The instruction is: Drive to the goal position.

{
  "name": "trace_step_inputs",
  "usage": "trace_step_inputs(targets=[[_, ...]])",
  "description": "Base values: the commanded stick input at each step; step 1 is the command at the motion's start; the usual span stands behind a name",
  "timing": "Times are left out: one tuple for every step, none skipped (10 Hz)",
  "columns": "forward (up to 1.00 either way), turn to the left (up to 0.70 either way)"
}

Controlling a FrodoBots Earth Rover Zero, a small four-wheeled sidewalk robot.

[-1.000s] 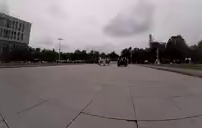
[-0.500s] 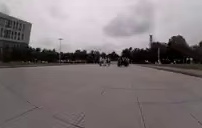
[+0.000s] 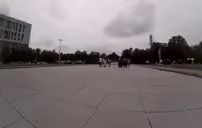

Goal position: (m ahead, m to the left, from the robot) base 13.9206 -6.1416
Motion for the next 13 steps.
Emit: trace_step_inputs(targets=[[0.45, 0.01], [0.4, 0.01], [0.35, 0.01], [0.29, 0.01], [0.55, 0.01], [0.59, 0.01], [0.59, 0.01], [0.58, 0.01], [0.57, 0.01], [0.56, 0.01], [0.58, 0.01], [0.6, 0.01], [0.6, 0.01]])
